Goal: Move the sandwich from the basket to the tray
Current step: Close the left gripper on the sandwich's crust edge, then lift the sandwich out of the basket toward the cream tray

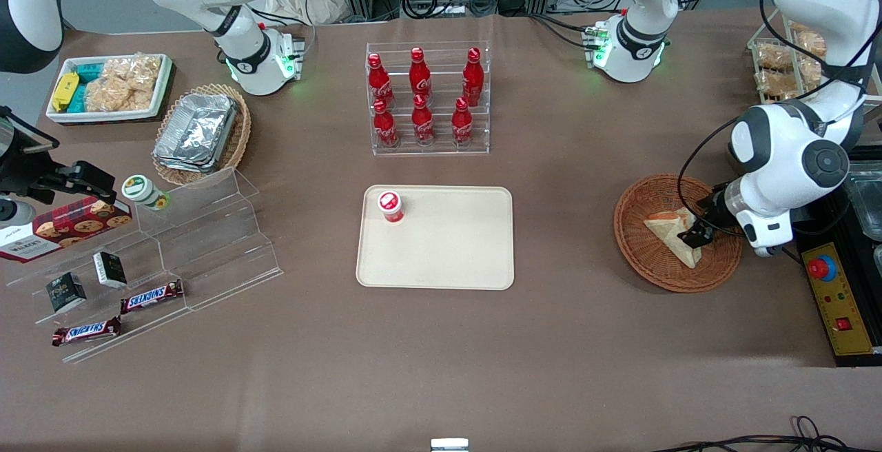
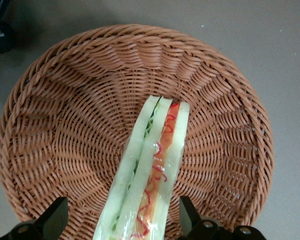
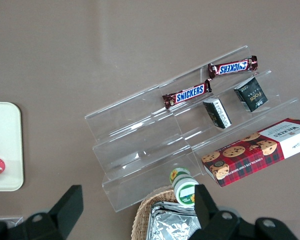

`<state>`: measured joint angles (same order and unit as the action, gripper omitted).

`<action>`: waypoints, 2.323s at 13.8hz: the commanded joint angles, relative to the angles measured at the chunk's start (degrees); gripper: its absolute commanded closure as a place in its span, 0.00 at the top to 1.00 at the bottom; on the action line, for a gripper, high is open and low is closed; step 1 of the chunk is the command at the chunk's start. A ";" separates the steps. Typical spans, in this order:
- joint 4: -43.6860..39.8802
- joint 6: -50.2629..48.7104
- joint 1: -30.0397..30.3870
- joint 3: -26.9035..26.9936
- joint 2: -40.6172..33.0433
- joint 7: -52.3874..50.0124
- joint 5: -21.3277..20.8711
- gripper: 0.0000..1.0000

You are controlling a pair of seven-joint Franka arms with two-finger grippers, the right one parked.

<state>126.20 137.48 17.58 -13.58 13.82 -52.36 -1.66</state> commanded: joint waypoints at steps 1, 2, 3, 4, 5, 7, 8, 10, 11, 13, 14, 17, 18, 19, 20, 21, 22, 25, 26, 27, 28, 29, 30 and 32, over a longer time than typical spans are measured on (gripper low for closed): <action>1.33 1.91 0.26 -0.39 0.15 -0.72 -1.06 1.00; 1.42 1.91 -0.08 -0.48 0.67 -0.72 -1.06 1.00; 1.60 1.91 -0.35 -0.48 1.03 -0.64 -1.06 1.00; 1.60 1.91 -0.35 -0.48 1.20 -0.64 -1.06 1.00; 1.60 1.91 -0.35 -0.48 1.64 -0.64 -1.15 0.99; 1.51 1.91 -0.44 -0.48 1.82 -0.81 -1.15 0.31; 1.60 1.91 -0.35 -0.48 1.56 -0.90 -1.15 0.00; 1.34 1.91 -0.18 -0.48 1.30 -0.29 -1.15 0.00; 0.90 1.13 -0.09 -0.48 0.16 0.33 -1.15 0.00; -2.07 -3.07 -0.35 -0.75 -0.11 0.24 -1.24 0.00; -5.14 -7.53 -0.35 -0.92 -0.37 0.33 -1.93 0.00; -18.05 -25.37 -0.53 -3.03 -0.12 5.04 -2.47 0.00; -20.18 -28.29 -0.61 -3.47 -0.64 8.99 -2.38 0.00; -21.77 -30.32 -0.53 -5.21 -2.03 13.38 -2.38 0.00; -23.96 -32.34 -0.53 -6.36 -2.57 18.82 -2.38 0.00; -27.02 -35.24 -0.61 -7.76 -2.40 26.36 -2.29 0.00; -30.27 -38.57 -0.79 -10.39 -1.96 32.96 -2.38 0.00; -35.48 -40.98 -3.06 -17.16 -1.61 34.44 -2.64 0.00; -35.75 -40.80 -5.60 -17.88 -1.52 32.87 -2.64 0.00; -35.93 -40.45 -9.19 -17.97 -0.82 30.15 -3.34 0.00; -36.54 -40.02 -12.62 -17.97 0.75 26.99 -4.13 0.00; -37.42 -38.62 -15.79 -17.97 3.29 24.00 -4.49 0.00; -37.60 -36.17 -19.04 -17.89 5.66 20.84 -4.75 0.00; -36.99 -29.49 -23.28 -17.89 10.32 18.53 -5.54 0.00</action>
<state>92.00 104.50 -2.28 -31.81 17.52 -31.45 -5.46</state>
